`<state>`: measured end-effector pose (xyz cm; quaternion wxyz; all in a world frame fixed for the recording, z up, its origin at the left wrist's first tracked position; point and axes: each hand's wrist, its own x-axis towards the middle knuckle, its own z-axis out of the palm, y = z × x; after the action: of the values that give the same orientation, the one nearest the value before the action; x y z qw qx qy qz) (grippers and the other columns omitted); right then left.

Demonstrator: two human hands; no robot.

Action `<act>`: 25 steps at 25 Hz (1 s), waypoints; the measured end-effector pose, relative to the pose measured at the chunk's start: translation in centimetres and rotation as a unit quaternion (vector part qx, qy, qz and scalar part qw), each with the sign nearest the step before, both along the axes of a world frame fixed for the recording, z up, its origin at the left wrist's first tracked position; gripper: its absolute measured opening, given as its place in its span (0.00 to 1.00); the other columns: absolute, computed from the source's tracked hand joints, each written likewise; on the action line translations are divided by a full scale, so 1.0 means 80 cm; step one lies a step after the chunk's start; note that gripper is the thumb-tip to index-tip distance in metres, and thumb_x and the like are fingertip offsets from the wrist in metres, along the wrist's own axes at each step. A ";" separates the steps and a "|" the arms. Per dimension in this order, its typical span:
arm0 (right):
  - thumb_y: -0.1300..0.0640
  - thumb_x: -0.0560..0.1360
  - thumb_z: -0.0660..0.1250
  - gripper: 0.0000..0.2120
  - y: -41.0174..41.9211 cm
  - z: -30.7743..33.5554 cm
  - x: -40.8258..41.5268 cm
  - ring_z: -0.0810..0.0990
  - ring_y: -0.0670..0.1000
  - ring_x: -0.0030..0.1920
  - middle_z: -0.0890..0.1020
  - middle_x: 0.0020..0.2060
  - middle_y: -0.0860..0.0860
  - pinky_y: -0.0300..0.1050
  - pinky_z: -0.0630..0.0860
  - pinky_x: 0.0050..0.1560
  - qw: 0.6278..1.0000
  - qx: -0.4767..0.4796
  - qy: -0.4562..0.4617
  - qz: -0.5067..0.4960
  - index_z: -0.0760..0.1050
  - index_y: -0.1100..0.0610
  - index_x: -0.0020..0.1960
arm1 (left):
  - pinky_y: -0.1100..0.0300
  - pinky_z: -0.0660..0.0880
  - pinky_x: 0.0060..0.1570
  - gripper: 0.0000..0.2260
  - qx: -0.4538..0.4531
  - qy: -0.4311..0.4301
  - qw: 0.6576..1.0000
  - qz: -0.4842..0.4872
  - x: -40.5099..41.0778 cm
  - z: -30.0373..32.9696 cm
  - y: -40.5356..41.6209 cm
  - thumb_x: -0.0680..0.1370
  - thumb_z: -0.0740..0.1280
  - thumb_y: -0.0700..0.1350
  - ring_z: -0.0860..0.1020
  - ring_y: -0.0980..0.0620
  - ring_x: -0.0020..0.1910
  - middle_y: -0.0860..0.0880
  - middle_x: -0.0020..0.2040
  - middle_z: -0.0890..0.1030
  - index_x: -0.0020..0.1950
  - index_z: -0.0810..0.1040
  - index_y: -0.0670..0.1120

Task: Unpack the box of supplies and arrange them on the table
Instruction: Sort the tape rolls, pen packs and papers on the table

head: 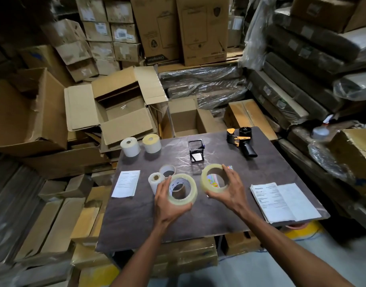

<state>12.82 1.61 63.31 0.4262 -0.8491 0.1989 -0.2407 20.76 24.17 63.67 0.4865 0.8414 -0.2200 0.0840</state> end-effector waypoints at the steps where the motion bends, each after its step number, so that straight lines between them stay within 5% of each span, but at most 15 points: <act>1: 0.47 0.54 0.85 0.54 0.003 0.010 0.008 0.73 0.47 0.63 0.73 0.64 0.50 0.29 0.67 0.61 1.000 0.001 -0.009 0.003 0.67 0.55 0.75 | 0.64 0.67 0.66 0.46 0.001 -0.006 1.000 0.002 0.009 0.008 0.004 0.55 0.78 0.60 0.72 0.56 0.65 0.51 0.65 0.76 0.70 0.72 0.45; 7: 0.44 0.54 0.82 0.52 0.005 0.045 0.074 0.72 0.39 0.59 0.74 0.62 0.47 0.27 0.64 0.60 0.999 -0.003 -0.044 0.012 0.68 0.53 0.75 | 0.60 0.72 0.64 0.48 -0.006 -0.024 1.000 0.011 0.079 0.054 0.001 0.56 0.82 0.55 0.72 0.58 0.64 0.53 0.66 0.74 0.74 0.69 0.48; 18: 0.37 0.57 0.81 0.54 -0.095 0.056 0.241 0.72 0.44 0.64 0.74 0.64 0.47 0.39 0.70 0.65 0.997 -0.026 -0.048 0.047 0.65 0.52 0.77 | 0.60 0.68 0.65 0.49 0.025 0.005 0.998 0.061 0.242 0.065 -0.084 0.57 0.77 0.65 0.68 0.59 0.64 0.53 0.67 0.73 0.75 0.68 0.49; 25: 0.40 0.58 0.82 0.55 -0.167 0.045 0.369 0.70 0.41 0.61 0.72 0.64 0.48 0.36 0.69 0.62 0.996 -0.021 -0.006 0.084 0.63 0.54 0.78 | 0.63 0.63 0.61 0.50 0.040 0.078 0.991 0.105 0.361 0.042 -0.164 0.56 0.77 0.65 0.71 0.51 0.66 0.51 0.67 0.73 0.74 0.67 0.49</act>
<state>42.37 -11.73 66.91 0.4279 -0.8700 0.1192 -0.2138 49.63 11.05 67.05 0.4565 0.8827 -0.0950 0.0594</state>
